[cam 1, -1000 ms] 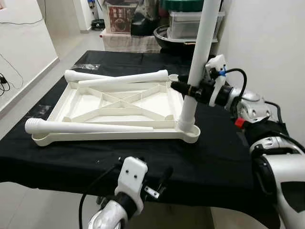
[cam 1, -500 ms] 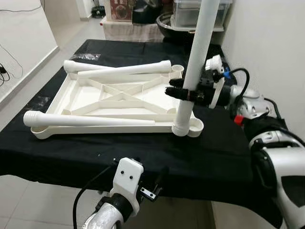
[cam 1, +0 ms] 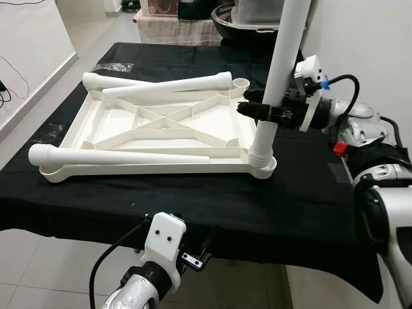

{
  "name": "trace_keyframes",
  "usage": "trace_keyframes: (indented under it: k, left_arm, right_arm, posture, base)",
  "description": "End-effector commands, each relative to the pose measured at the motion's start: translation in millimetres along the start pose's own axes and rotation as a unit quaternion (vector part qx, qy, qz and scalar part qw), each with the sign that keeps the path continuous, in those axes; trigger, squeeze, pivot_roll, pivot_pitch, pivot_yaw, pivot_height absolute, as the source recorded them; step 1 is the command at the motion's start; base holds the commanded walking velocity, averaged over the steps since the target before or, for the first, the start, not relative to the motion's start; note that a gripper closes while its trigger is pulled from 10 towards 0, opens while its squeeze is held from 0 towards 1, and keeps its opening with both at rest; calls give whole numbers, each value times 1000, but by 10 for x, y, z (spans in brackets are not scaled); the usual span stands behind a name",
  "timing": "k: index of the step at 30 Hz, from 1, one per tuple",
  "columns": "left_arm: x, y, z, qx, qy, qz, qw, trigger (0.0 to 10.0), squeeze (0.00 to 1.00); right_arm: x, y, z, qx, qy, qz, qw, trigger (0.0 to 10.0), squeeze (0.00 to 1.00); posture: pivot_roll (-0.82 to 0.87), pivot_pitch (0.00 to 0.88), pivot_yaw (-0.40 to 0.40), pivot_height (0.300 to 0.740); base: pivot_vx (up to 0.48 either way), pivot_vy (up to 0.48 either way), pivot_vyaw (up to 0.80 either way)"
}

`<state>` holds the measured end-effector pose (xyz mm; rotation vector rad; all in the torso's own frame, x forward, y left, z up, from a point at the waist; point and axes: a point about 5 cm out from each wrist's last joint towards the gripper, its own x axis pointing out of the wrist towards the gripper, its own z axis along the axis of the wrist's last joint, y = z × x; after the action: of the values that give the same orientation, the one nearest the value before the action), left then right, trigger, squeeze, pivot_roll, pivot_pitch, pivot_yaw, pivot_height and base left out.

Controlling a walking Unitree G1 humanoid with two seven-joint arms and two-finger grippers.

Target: Building children table

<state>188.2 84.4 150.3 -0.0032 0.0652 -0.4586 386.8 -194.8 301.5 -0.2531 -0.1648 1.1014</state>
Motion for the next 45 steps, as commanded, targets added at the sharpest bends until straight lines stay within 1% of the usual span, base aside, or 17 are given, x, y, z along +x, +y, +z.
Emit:
trace_keyframes:
  k: [1,11,19,25,28,30,31,35,37,40,42,44,45]
  left_arm:
    - [-29,-10,-10,-7,7,-5,1000,10000,0]
    - [-30,-11,11,-12,8,-7,1000,10000,0]
    - [-36,-12,39,-13,8,-11,1000,10000,0]
    - [-44,-18,46,-13,10,-13,1000,10000,0]
    - [-46,-27,48,-13,11,-14,1000,10000,0]
    - [-47,-29,49,-13,11,-15,1000,10000,0]
    - [-46,-33,51,-13,12,-15,1000,10000,0]
    - [-47,-35,51,-14,12,-15,1000,10000,0]
    - [-49,-37,55,-14,11,-15,1000,10000,0]
    - [-50,-38,55,-14,11,-15,1000,10000,0]
    - [-55,-42,60,-14,10,-14,1000,10000,0]
    - [-57,-44,62,-14,9,-13,1000,10000,0]
    - [-60,-46,61,-14,10,-13,1000,10000,0]
  right_arm:
    - [-25,-19,28,-17,7,-6,1000,10000,0]
    - [-21,-5,15,-22,8,4,1000,10000,0]
    - [-34,16,-79,-29,34,4,999,10000,0]
    - [-48,-3,-39,-32,34,1,999,10000,0]
    - [-43,14,-70,-33,45,11,998,10000,0]
    - [-37,25,-93,-30,47,15,998,10000,0]
    - [-27,57,-153,-22,51,27,998,10000,0]
    - [-13,83,-210,-11,51,32,998,10000,0]
    - [0,109,-259,7,44,38,998,10000,0]
    - [1,115,-280,12,43,36,998,10000,0]
    - [-3,133,-364,18,58,28,998,10000,0]
    - [-7,138,-389,18,65,26,997,10000,0]
    - [-13,122,-360,15,60,21,998,10000,0]
  posture:
    - [166,194,-17,740]
    - [167,194,-17,740]
    - [168,198,-19,740]
    - [164,201,-16,740]
    - [164,203,-17,740]
    - [165,203,-17,740]
    - [166,205,-17,740]
    - [166,205,-17,740]
    - [167,204,-17,740]
    - [166,203,-19,740]
    - [171,207,-22,740]
    - [172,207,-22,740]
    - [172,208,-23,740]
  base:
    - [0,0,0]
    - [0,0,0]
    - [0,0,0]
    - [0,0,0]
    - [0,0,0]
    - [0,0,0]
    - [0,0,0]
    - [0,0,0]
    - [0,0,0]
    - [0,0,0]
    - [0,0,0]
    - [0,0,0]
    - [0,0,0]
